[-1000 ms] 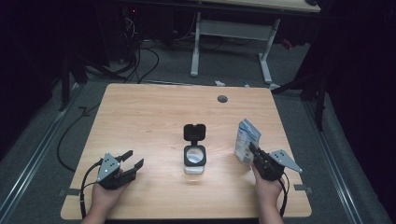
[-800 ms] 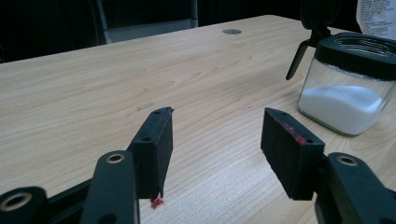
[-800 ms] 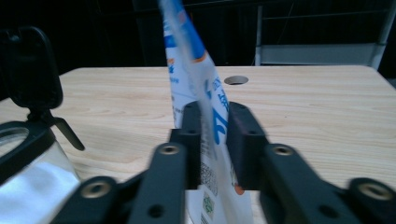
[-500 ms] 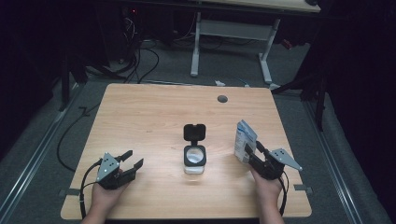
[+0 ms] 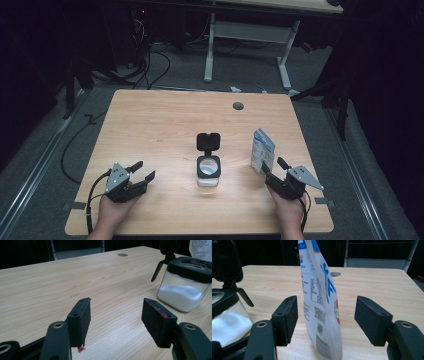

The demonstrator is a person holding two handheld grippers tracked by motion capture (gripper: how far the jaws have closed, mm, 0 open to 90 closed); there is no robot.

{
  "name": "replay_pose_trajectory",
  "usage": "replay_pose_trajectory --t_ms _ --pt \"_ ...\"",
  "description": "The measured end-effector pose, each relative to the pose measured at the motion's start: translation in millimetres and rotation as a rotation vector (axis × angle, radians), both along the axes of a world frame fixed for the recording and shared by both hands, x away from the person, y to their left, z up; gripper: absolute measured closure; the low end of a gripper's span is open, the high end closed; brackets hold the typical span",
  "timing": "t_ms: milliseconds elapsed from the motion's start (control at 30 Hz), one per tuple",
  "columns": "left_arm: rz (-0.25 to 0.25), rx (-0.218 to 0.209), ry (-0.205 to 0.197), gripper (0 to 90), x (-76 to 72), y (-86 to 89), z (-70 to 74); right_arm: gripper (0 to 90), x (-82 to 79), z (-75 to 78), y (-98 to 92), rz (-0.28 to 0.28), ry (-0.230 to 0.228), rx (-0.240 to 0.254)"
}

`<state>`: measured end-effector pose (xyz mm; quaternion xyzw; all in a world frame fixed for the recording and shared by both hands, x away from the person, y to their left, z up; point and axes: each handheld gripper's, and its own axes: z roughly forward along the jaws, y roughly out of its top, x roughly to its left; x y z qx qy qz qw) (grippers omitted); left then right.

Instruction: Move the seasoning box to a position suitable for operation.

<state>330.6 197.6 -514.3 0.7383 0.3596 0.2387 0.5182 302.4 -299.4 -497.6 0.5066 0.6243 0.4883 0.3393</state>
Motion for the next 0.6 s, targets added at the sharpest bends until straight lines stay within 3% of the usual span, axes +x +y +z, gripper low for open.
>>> replay_pose_trajectory --t_ms 233,433,600 --pt "0.010 0.029 0.025 37.5 2.0 -5.2 -2.9 35.7 -18.6 -7.1 -5.7 -0.019 0.005 -0.008" --pt "0.016 0.041 0.061 37.6 4.1 -9.8 -5.1 38.0 -32.8 -12.7 -7.9 -0.020 0.035 -0.028" --pt "0.020 0.044 0.060 39.0 4.0 -13.1 -4.5 42.7 -41.8 -15.3 -8.3 -0.029 0.052 -0.037"
